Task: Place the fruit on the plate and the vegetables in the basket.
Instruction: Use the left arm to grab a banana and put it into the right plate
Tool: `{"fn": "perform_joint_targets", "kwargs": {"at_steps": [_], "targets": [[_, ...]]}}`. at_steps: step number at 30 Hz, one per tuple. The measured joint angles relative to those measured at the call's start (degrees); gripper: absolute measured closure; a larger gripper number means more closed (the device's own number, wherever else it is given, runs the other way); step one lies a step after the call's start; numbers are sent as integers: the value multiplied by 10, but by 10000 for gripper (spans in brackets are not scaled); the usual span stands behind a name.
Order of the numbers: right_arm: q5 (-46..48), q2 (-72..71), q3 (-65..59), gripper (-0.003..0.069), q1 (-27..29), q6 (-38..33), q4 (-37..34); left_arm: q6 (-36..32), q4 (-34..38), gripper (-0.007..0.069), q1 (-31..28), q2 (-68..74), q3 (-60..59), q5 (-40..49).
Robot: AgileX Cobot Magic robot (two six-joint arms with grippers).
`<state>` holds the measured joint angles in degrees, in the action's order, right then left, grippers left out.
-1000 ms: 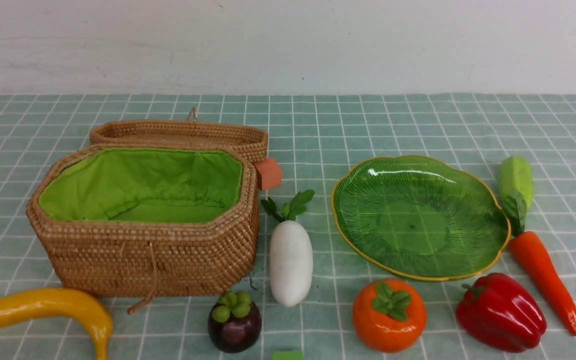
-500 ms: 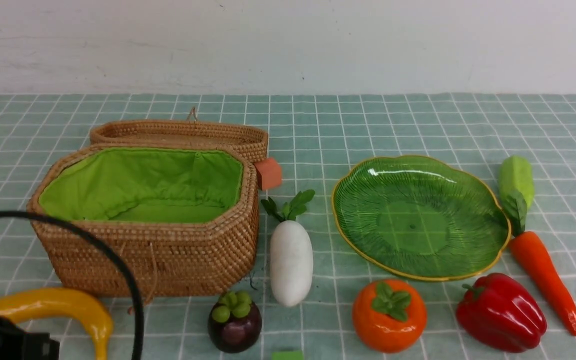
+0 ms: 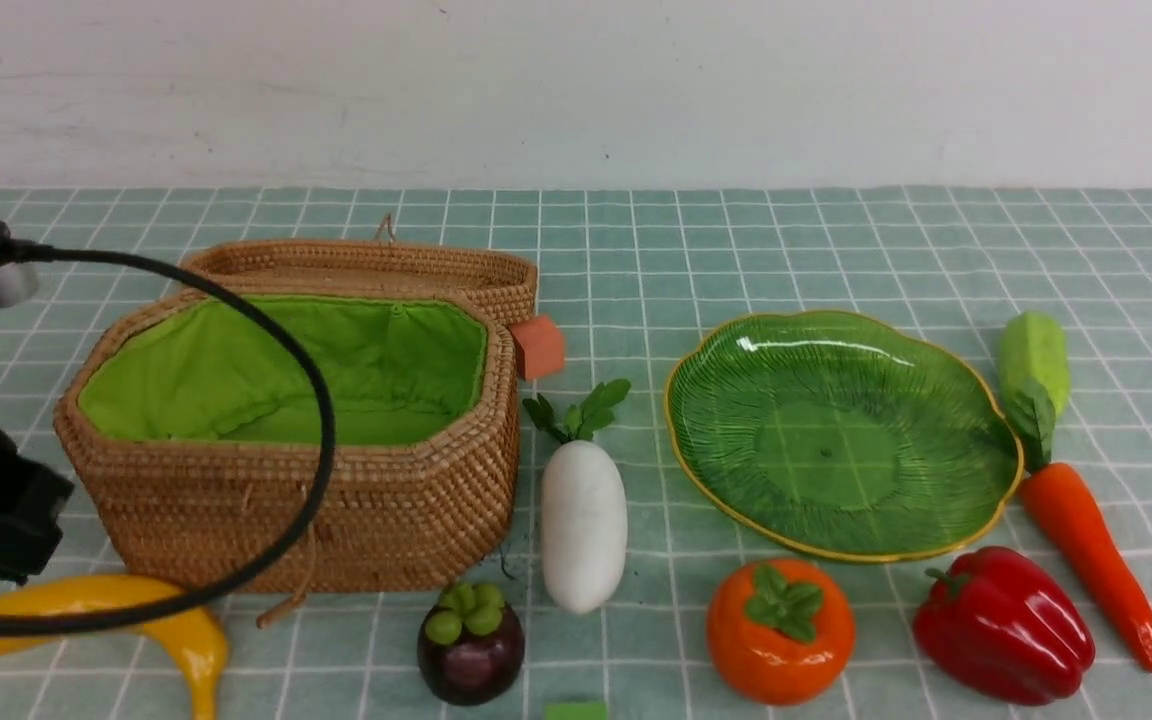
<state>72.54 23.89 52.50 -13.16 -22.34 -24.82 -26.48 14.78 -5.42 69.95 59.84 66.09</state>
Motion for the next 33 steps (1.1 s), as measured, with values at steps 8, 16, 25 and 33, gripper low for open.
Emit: {"fn": "perform_joint_targets", "kwargs": {"at_steps": [8,16,25,33], "targets": [[0,-1,0,666,-18,-4,-15,-245,11,638,-57,7,-61,-92],[0,-4,1,660,-70,-29,-15,-329,-83,589,-58,57,-101,-164],[0,-4,2,655,-79,-56,-15,-334,-96,176,-58,176,-101,-286],[0,-4,2,649,-79,-58,-35,-335,-144,39,-58,250,-101,-368]]}}
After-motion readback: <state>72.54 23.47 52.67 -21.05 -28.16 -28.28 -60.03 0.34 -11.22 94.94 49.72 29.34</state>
